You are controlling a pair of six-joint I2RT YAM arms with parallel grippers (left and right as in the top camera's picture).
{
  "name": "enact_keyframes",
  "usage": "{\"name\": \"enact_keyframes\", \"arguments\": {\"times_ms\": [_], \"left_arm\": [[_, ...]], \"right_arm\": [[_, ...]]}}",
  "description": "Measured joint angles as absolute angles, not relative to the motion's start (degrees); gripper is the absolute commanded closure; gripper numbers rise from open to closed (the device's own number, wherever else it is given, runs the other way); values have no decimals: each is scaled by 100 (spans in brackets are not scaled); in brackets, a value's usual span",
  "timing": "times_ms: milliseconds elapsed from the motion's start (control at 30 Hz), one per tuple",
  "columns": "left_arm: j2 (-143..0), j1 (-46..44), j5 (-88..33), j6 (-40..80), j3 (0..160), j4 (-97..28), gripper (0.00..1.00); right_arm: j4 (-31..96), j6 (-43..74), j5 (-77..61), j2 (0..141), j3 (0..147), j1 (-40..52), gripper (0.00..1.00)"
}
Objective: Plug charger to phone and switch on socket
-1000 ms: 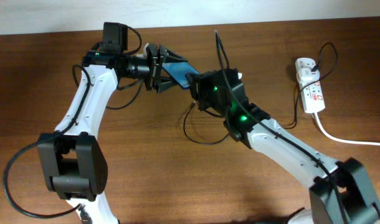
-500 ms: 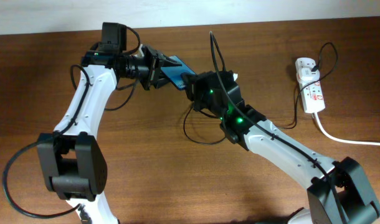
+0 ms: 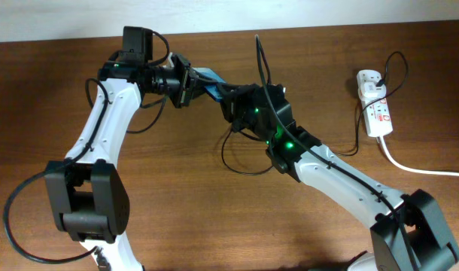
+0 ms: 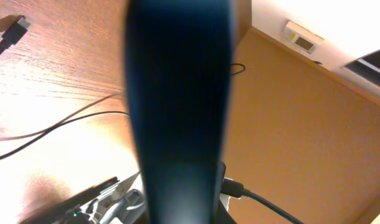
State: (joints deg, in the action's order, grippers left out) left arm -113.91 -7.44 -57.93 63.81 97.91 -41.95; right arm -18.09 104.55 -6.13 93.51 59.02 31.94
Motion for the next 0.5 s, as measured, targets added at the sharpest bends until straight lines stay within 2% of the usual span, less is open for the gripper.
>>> {"name": "enact_keyframes", "arguments": {"times_ms": [33,100,167,200,233,333,400,500], "left_arm": [[-11391,-777,-5776,6396,9791,-4215,100],[-11391,-858,-5581,6390,9791,-4224,95],[-11391,-838,-5157,5957,9791,-4252,98],[-11391,-803,-4956,5660,9789,-4261,99],[-11391,-683,-4692,5072,9784,-4353,98],[-11391,-292,-3830,4062,9769,-5306,96],[-11391,19,-3356,3699,9749,-5588,94],[-11391,91,-3044,3048,9749,-6053,94]], "right_arm": [[-1811,10414,-637,9349,5902,3205,62],[-1625,10213,-718,9349,5905,3218,30],[-1118,9336,-672,9349,5944,3221,1],[-926,8884,-622,9349,5944,3221,1],[-482,7730,-438,9349,5959,3203,1],[458,6215,-143,9349,5970,3041,2],[851,5319,5,9351,5979,2971,16],[1466,4073,174,9677,6001,2971,18]]}}
